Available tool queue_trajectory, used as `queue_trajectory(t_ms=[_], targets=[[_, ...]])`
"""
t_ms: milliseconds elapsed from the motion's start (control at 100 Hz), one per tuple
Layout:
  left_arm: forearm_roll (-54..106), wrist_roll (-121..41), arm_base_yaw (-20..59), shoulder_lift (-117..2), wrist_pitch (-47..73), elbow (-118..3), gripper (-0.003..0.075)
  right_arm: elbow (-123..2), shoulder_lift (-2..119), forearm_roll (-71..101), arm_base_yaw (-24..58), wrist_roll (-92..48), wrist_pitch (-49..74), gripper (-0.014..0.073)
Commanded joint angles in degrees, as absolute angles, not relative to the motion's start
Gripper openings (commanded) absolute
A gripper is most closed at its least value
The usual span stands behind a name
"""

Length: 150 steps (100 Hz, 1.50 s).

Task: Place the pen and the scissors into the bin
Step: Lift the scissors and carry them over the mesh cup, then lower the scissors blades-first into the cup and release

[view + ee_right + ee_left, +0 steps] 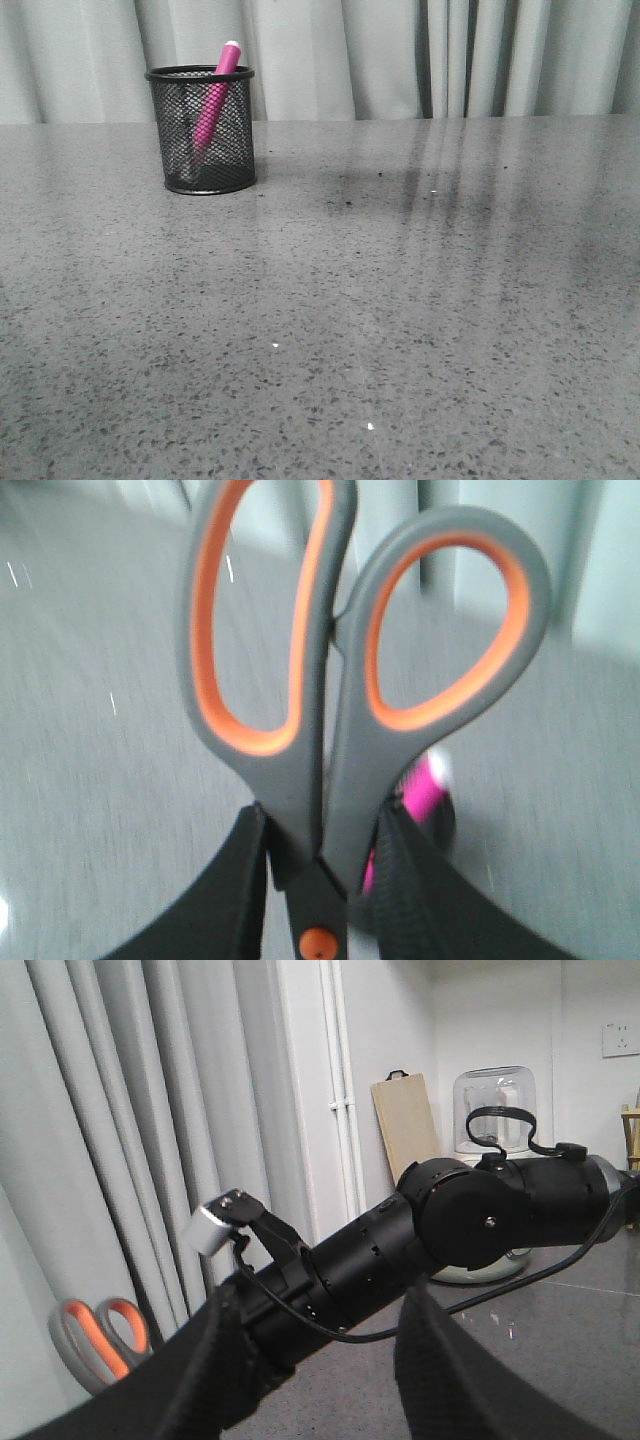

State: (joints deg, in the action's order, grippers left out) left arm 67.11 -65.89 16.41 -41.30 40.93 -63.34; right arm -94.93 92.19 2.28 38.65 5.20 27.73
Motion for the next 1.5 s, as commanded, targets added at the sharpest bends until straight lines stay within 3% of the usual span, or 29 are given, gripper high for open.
queue_trajectory(t_ms=[0,370,640,1240,1330,1490], targets=[[69.4,-65.2,17.0,-41.3,38.2,-64.7,0.0324,-96.3,91.4,0.3,38.4,5.1,12.6,-0.0069],[64.0,-65.2,17.0,-38.2,37.2,-64.7,0.0324,-96.2,104.4,-6.4,38.3,5.1,-12.6,-0.0069],[61.0,-65.2,17.0,-37.9,37.4,-64.7,0.0324,-95.5,109.8,-6.3,37.1,5.1,-14.0,-0.0069],[60.8,-65.2,17.0,-37.9,37.4,-64.7,0.0324,-87.7,110.1,-1.4,37.1,5.1,-16.9,-0.0064],[60.6,-65.2,17.0,-37.9,37.4,-64.7,0.0324,-87.7,110.1,-1.4,37.2,5.1,-17.0,0.0001],[59.4,-65.1,17.0,-37.9,37.4,-64.7,0.0323,-87.7,110.1,-1.4,37.2,5.1,-16.9,0.0265]])
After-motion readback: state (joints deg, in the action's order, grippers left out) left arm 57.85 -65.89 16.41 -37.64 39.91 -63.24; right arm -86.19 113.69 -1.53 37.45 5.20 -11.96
